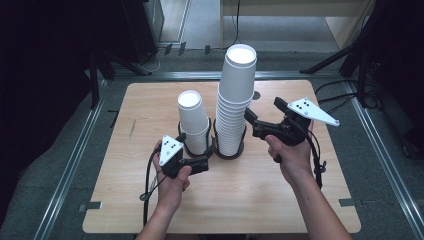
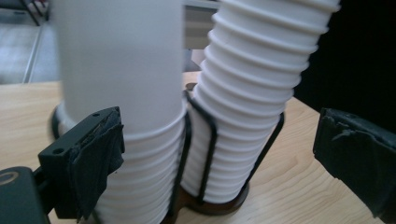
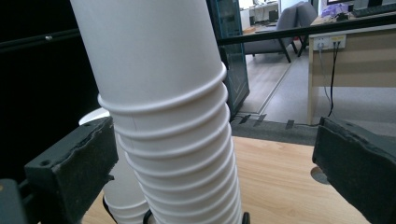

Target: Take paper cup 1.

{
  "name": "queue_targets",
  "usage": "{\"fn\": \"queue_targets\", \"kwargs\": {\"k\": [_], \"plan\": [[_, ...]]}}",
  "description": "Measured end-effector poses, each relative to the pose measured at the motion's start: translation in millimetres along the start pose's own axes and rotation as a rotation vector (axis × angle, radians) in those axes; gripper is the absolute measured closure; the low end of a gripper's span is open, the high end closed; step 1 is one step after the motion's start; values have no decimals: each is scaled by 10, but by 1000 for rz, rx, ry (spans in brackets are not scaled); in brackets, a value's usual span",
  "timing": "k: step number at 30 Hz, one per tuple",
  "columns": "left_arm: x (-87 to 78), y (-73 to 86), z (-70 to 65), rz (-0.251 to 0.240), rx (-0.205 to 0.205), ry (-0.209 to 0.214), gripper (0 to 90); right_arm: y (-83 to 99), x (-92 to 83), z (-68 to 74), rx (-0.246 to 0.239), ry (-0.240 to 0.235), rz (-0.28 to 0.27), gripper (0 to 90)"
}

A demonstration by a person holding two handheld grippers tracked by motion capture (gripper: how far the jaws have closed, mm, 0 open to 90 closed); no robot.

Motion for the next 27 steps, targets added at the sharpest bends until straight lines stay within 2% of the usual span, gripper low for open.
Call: {"fn": "queue_targets", "kwargs": {"k": [4, 9, 10, 13, 14, 17, 27], "plan": [[134, -92, -111, -6, 10, 9, 21, -62, 40, 47, -10, -12, -4, 1], [242, -170, -185, -4, 28, 7, 22, -93, 91, 96, -15, -23, -1, 1], [271, -208, -220, -6, 48, 11, 22, -93, 120, 126, -16, -33, 4, 1], [293, -254, -260, -11, 67, 12, 22, -90, 158, 172, -26, -42, 13, 1], [311, -304, -296, -20, 88, 13, 22, -105, 194, 225, -28, -52, 8, 1], [357, -380, -345, -31, 103, 14, 22, -140, 242, 288, -27, -64, -2, 1], [551, -537, -480, -52, 118, 18, 22, -254, 381, 336, -20, -49, 17, 1]]}}
Point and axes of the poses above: each handheld gripper's, and its own axes: x roughly forward along the jaws, y roughly out of its underside, z roughly to its left, the point moved 7 cm from there along x, roughly forward along the jaws, and after that the axes turned 7 degrees about -z, right-handed, at the moved point
